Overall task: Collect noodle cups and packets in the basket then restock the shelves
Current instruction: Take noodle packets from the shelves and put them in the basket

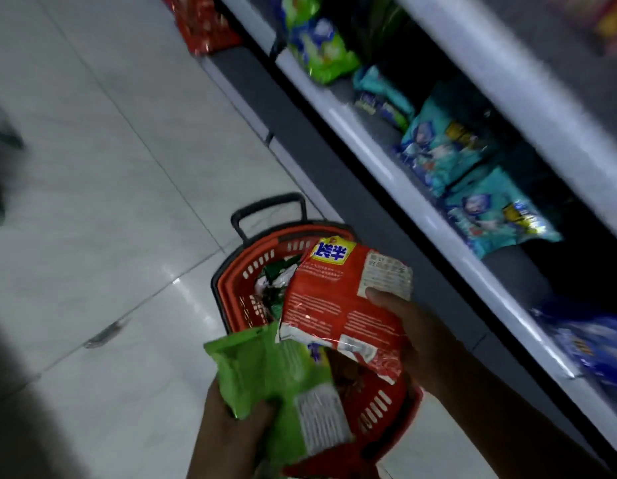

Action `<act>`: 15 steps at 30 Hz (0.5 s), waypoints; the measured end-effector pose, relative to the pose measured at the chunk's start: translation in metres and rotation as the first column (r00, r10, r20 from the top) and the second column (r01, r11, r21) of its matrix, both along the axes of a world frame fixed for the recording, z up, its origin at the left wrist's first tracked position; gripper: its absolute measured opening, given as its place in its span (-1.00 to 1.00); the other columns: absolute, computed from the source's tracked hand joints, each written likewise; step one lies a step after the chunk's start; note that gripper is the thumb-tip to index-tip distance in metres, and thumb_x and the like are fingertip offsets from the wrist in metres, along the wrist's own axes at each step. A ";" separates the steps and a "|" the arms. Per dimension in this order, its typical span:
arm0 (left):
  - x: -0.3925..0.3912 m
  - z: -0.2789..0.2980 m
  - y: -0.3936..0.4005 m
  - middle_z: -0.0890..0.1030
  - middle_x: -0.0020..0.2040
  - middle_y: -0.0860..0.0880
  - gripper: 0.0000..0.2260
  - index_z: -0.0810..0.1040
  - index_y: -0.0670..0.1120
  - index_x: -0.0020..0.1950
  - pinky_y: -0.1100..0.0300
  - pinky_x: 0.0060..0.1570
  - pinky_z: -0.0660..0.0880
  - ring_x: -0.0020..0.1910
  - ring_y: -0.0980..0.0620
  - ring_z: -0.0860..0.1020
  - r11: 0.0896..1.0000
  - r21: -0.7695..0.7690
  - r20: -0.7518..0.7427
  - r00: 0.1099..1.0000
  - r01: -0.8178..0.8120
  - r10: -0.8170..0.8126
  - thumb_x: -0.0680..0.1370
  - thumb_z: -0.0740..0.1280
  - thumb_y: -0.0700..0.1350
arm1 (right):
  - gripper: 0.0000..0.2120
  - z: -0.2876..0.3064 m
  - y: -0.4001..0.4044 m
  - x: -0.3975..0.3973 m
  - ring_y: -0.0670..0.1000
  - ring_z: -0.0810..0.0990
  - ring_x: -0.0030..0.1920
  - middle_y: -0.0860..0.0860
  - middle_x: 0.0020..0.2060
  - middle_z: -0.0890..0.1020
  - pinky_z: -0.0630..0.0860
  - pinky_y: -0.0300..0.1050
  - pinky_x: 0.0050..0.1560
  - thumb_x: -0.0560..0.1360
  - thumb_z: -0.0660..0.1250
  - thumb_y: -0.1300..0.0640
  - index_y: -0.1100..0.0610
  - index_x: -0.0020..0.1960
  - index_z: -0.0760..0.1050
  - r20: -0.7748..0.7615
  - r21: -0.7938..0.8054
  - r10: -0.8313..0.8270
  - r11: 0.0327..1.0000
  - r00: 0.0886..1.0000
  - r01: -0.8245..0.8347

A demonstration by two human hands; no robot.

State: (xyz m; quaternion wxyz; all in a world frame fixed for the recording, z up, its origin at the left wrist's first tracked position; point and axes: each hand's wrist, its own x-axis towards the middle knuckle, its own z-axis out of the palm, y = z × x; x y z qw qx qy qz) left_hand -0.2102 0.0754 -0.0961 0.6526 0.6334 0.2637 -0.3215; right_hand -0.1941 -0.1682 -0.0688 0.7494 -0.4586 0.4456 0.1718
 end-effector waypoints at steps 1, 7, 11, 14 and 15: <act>0.014 0.034 -0.001 0.72 -0.15 0.09 -0.57 0.52 0.07 0.06 0.24 -0.27 0.58 -0.17 0.14 0.69 1.000 0.029 0.014 1.000 -0.007 0.007 0.34 0.51 -0.33 | -0.63 0.036 -0.005 0.000 0.13 0.73 -0.22 0.17 -0.10 0.73 0.64 -0.03 -0.28 0.36 0.43 0.15 0.13 0.16 0.57 0.007 0.008 -0.048 0.999 0.999 0.048; 0.110 0.235 0.001 0.66 -0.06 -0.07 -0.40 0.46 0.06 0.12 0.05 -0.23 0.54 -0.13 -0.07 0.63 0.995 -0.071 0.303 0.952 0.067 -0.042 0.10 0.43 -0.18 | -0.67 0.269 0.002 -0.008 0.22 0.71 -0.21 0.25 -0.09 0.71 0.65 0.04 -0.28 0.29 0.46 0.22 0.20 0.06 0.66 0.259 -0.043 -0.136 0.987 0.956 0.152; 0.137 0.380 0.004 0.66 -0.04 -0.13 -0.27 0.47 0.02 0.20 -0.01 -0.16 0.56 -0.12 -0.12 0.62 0.974 -0.090 0.535 0.835 0.206 -0.127 0.01 0.45 -0.14 | -0.68 0.404 0.023 -0.035 0.27 0.71 -0.13 0.31 -0.03 0.69 0.67 0.10 -0.22 0.26 0.51 0.32 0.21 0.02 0.68 0.482 -0.113 -0.170 0.961 0.859 0.253; 0.141 0.465 0.005 0.67 -0.07 -0.09 -0.33 0.46 0.05 0.24 0.01 -0.17 0.56 -0.15 -0.11 0.62 0.951 -0.088 0.660 0.732 0.297 -0.168 0.12 0.41 -0.16 | -0.44 0.484 0.030 -0.061 0.24 0.71 -0.15 0.30 -0.01 0.69 0.65 0.01 -0.26 0.12 0.59 0.20 0.20 0.11 0.62 0.603 -0.210 -0.120 0.930 0.789 0.302; 0.140 0.490 0.003 0.67 -0.09 -0.08 -0.38 0.47 0.06 0.22 0.03 -0.17 0.54 -0.16 -0.09 0.61 0.941 -0.090 0.704 0.689 0.326 -0.172 0.15 0.39 -0.18 | -0.42 0.510 0.031 -0.070 0.23 0.72 -0.15 0.28 -0.02 0.70 0.65 0.01 -0.26 0.14 0.58 0.19 0.19 0.15 0.59 0.646 -0.225 -0.111 0.918 0.755 0.327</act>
